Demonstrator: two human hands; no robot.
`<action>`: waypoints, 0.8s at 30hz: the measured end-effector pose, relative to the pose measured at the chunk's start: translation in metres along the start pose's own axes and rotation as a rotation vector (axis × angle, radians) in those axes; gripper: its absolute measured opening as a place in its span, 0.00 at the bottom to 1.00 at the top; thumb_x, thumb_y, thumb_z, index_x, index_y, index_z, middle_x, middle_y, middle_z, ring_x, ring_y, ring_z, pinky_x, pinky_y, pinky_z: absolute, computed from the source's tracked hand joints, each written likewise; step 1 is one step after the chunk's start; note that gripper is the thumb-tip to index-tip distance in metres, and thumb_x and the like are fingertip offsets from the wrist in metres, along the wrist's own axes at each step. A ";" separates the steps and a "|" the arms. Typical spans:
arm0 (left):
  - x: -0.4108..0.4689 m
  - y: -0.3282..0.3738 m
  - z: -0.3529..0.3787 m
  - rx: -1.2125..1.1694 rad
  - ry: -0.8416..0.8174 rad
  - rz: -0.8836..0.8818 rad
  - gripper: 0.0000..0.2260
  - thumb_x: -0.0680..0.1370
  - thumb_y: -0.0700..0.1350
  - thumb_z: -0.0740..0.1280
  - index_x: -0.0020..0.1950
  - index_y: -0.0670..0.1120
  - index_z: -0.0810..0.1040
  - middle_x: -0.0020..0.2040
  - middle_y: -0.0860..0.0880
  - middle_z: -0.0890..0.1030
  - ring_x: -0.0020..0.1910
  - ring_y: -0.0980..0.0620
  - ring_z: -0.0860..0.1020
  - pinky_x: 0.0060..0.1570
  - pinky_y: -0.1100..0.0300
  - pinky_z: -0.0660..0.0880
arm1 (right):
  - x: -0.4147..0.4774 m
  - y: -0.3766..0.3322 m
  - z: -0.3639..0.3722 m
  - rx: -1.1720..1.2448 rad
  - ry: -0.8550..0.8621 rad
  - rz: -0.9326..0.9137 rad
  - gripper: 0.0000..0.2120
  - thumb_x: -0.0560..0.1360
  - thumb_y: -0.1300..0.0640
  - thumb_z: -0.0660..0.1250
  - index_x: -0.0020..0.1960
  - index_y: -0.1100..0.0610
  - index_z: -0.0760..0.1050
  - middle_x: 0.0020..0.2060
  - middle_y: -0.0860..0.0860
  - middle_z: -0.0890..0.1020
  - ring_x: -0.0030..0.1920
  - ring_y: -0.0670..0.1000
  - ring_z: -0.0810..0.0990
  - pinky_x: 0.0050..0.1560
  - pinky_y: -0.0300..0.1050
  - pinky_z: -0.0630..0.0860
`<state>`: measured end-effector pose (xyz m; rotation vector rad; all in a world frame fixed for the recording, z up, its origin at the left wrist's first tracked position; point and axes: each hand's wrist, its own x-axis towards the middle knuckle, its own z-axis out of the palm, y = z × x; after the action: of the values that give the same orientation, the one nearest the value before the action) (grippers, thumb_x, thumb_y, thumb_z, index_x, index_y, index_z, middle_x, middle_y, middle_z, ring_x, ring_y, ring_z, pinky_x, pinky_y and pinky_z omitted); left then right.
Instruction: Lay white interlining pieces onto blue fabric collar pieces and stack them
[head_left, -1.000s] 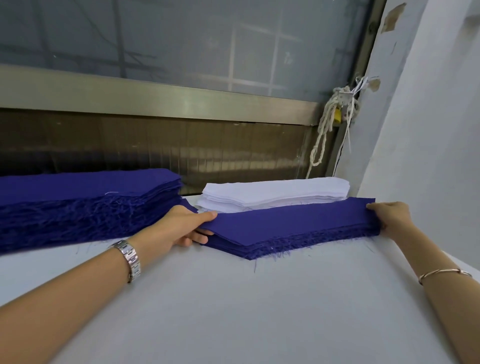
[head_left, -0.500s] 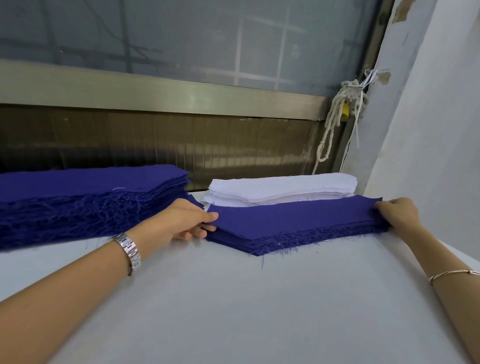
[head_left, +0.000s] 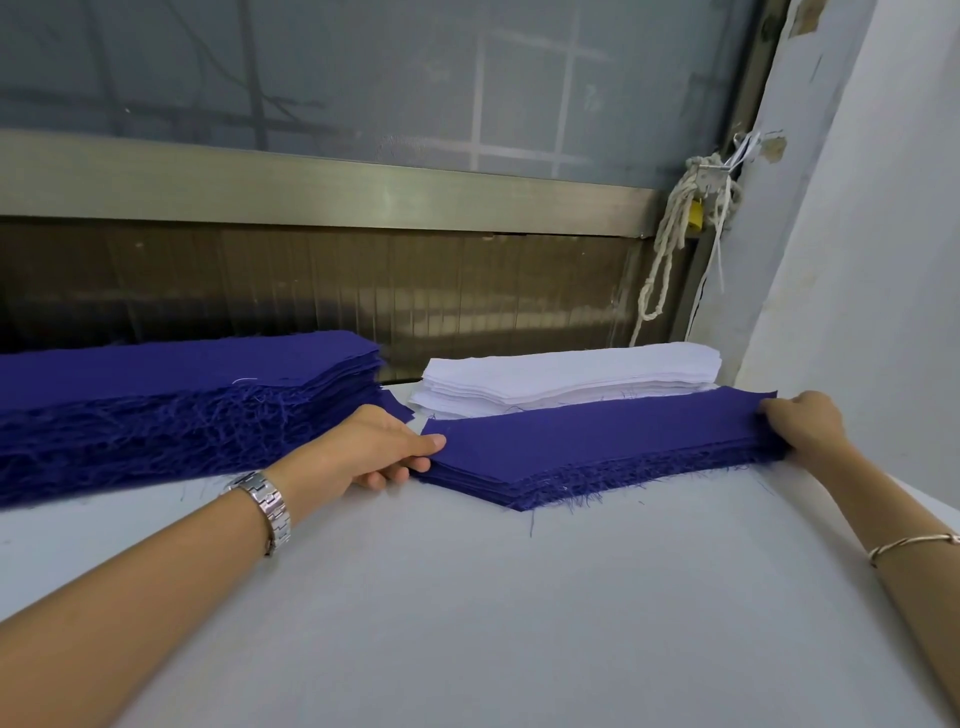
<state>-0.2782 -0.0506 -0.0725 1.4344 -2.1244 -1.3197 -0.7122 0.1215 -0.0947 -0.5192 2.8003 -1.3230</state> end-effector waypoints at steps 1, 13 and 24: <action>0.000 0.000 0.000 0.012 -0.003 -0.001 0.14 0.77 0.54 0.72 0.37 0.45 0.79 0.20 0.54 0.75 0.15 0.59 0.65 0.19 0.68 0.61 | 0.000 0.000 0.000 -0.012 0.000 -0.001 0.08 0.77 0.62 0.64 0.47 0.68 0.71 0.44 0.64 0.75 0.45 0.62 0.73 0.44 0.52 0.69; 0.009 -0.011 0.001 0.094 0.062 0.088 0.17 0.75 0.57 0.73 0.34 0.45 0.80 0.23 0.51 0.77 0.19 0.57 0.68 0.23 0.66 0.65 | 0.003 -0.001 0.001 -0.078 -0.020 0.005 0.04 0.76 0.67 0.63 0.46 0.69 0.71 0.42 0.64 0.75 0.43 0.62 0.73 0.43 0.51 0.68; -0.015 -0.010 0.007 0.315 0.382 0.418 0.16 0.78 0.52 0.71 0.32 0.48 0.77 0.22 0.54 0.75 0.23 0.61 0.74 0.26 0.72 0.67 | -0.031 -0.023 -0.004 -0.170 0.056 -0.157 0.11 0.78 0.64 0.63 0.59 0.66 0.72 0.58 0.67 0.74 0.50 0.66 0.75 0.48 0.53 0.70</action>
<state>-0.2697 -0.0352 -0.0802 1.1359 -2.2568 -0.5331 -0.6767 0.1197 -0.0791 -0.7317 2.9902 -1.1430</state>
